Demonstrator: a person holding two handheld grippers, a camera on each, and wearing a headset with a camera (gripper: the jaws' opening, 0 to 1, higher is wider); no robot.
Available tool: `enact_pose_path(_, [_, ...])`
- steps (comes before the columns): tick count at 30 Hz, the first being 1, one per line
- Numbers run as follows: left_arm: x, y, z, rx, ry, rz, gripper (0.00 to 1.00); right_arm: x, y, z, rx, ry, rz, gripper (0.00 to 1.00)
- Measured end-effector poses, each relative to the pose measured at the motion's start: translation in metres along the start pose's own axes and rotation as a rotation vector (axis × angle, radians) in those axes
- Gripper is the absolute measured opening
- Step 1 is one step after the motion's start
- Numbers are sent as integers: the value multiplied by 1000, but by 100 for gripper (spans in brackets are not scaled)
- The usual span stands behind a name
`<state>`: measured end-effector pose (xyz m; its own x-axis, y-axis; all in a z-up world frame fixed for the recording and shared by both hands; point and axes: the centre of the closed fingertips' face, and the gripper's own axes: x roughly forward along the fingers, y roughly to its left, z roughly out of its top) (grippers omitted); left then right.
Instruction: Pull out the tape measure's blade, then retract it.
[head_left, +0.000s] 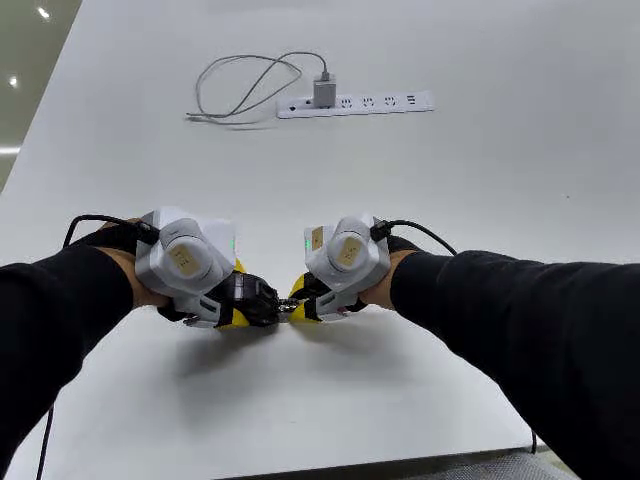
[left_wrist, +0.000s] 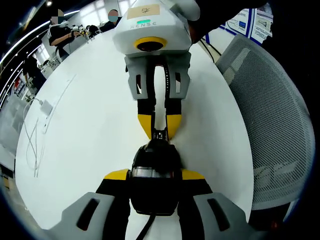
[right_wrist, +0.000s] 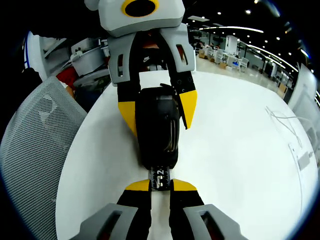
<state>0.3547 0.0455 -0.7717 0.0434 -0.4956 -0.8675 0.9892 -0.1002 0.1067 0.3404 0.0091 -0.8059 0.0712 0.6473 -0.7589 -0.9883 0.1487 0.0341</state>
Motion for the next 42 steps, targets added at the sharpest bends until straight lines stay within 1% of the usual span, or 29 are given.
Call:
enact_pose_path(11, [-1, 0, 1, -7, -15, 19, 31, -4, 0, -6, 4, 14, -5, 9])
enact_pose_path(16, [0, 1, 0, -14, -24, 8, 31, -7, -1, -10, 7, 20, -6, 9])
enact_pose_path(20, [0, 1, 0, -12, -21, 4, 31, -9, -1, -12, 7, 22, -6, 9])
enact_pose_path(34, [0, 1, 0, -20, -23, 7, 31, -14, -1, -19, 5, 30, -12, 9])
enact_pose_path(42, [0, 0, 0, -22, -34, 3, 31, -20, 0, -24, 5, 38, -13, 9])
